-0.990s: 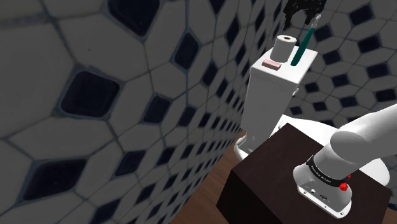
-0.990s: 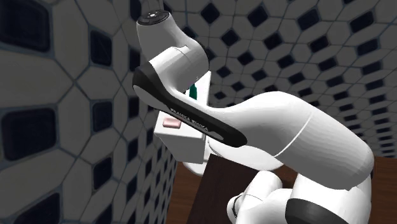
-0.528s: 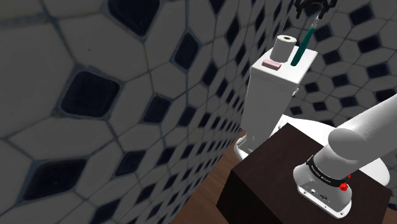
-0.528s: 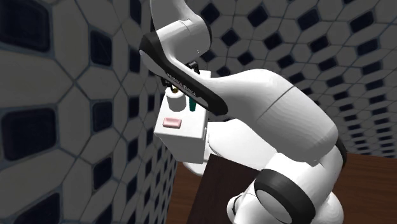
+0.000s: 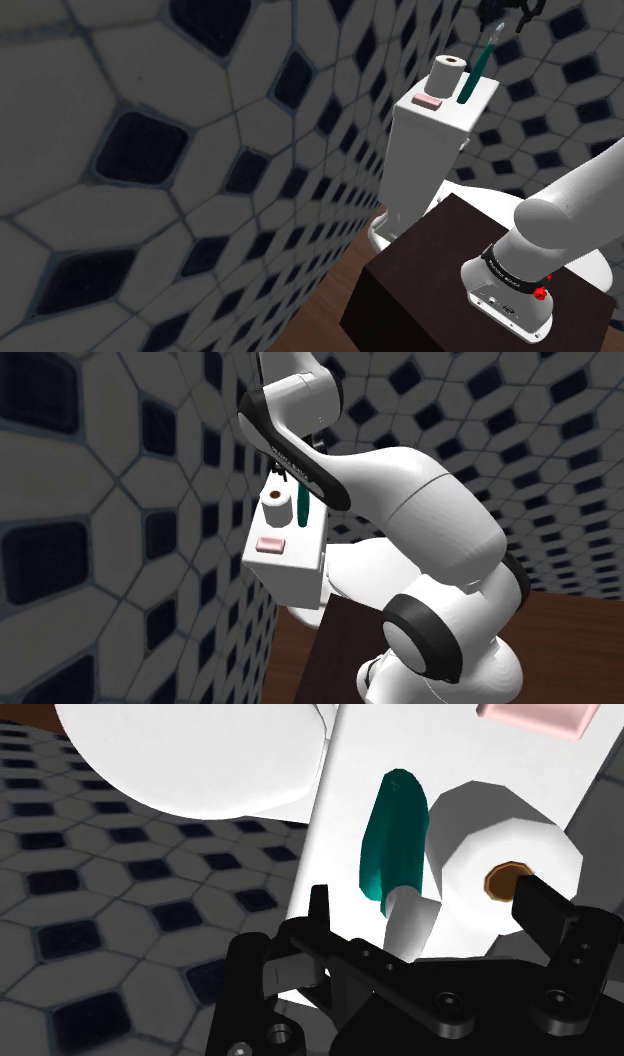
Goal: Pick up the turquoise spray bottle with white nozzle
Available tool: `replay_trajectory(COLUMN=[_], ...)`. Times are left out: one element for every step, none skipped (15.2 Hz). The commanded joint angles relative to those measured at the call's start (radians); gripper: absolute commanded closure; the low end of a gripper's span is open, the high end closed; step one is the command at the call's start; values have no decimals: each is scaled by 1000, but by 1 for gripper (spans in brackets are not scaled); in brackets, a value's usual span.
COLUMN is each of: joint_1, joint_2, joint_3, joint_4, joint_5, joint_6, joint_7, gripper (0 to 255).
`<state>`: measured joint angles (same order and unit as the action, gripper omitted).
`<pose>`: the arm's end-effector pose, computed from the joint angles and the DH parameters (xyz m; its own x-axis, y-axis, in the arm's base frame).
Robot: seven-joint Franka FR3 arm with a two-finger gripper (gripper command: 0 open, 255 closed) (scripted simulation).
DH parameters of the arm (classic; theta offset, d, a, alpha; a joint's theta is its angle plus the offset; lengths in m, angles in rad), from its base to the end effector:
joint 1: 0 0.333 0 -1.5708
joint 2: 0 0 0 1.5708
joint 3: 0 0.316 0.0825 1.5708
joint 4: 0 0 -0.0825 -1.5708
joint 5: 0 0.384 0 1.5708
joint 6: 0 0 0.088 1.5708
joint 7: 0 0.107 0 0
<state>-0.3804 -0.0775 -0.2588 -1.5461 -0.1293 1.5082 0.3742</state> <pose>0.4084 -0.3295 0.6715 0.5217 -0.8499 0.0745 -0.8524 -0.5156 0.0874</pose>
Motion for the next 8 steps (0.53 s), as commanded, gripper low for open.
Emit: replay_trajectory(joint_1=[0,0,0,0,0,1,1,1], joint_2=[-13,-18,-22,-25,-25,-25,-26,-26], joint_3=[1,1,1,1,1,2,2,2], joint_4=[-43,-62,-81,-92,-92,-94,-95,-95], joint_5=[-3,-5,-6,-6,-6,-6,-7,-7], joint_6=[30,45,59,67,67,68,69,68], joint_7=[8,10,12,13,13,14,14,14], gripper=[0,0,0,0,0,255,255,255])
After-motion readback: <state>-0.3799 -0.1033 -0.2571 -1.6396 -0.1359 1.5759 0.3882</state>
